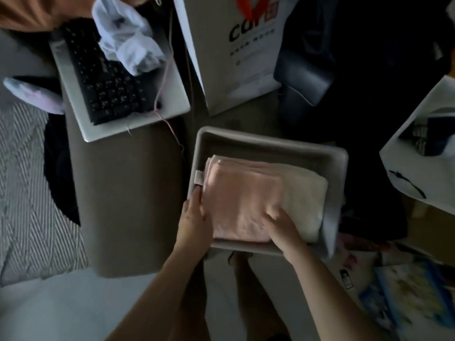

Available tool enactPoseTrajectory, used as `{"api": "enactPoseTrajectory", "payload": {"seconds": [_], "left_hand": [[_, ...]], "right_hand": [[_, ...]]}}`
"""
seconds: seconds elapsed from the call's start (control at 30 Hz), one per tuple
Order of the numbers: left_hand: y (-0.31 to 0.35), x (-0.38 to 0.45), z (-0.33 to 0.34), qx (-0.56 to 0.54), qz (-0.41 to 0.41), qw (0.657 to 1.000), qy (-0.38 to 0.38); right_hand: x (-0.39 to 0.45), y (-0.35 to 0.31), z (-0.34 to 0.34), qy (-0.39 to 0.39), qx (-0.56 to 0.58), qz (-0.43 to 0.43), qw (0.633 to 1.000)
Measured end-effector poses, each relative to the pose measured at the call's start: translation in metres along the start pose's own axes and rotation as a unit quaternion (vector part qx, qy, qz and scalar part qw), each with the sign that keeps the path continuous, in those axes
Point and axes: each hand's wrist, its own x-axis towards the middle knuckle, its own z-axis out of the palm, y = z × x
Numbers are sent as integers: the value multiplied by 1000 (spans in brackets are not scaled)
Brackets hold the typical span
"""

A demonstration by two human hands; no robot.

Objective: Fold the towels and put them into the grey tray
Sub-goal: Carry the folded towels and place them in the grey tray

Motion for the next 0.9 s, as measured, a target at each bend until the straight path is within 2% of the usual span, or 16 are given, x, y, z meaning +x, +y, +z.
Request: {"api": "enactPoseTrajectory", "payload": {"seconds": [0.07, 0.2, 0.3, 0.37, 0.43, 0.53, 0.6, 0.7, 0.77, 0.83, 0.9], "left_hand": [[-1, -1, 15, 60, -6, 998, 8], [4, -1, 28, 140, 2, 990, -2], [7, 8, 23, 216, -33, 976, -7], [7, 7, 18, 226, -39, 973, 0], [9, 2, 18, 257, -28, 966, 23], [14, -4, 30, 295, 64, 950, 81], [16, 1, 41, 294, 143, 943, 59], [11, 20, 53, 343, 203, 917, -27], [7, 32, 53, 381, 214, 897, -59], [5, 39, 46, 407, 241, 878, -66], [6, 41, 37, 397, 264, 878, -38]], "right_hand": [[9, -4, 4, 20, -52, -10, 998], [12, -13, 14, 44, -73, -22, 996], [14, -14, 17, -1, -97, -51, 994], [17, -13, 12, -34, -99, -52, 993], [19, -11, 6, -22, -99, -46, 994], [19, -6, 0, 99, -87, -96, 987], [19, -11, 1, 148, -71, -172, 971], [26, -26, 5, 162, -86, -268, 946], [37, -37, 3, 164, -165, -284, 930], [48, -47, -4, 169, -236, -281, 915], [52, -54, -12, 168, -226, -327, 902]]}}
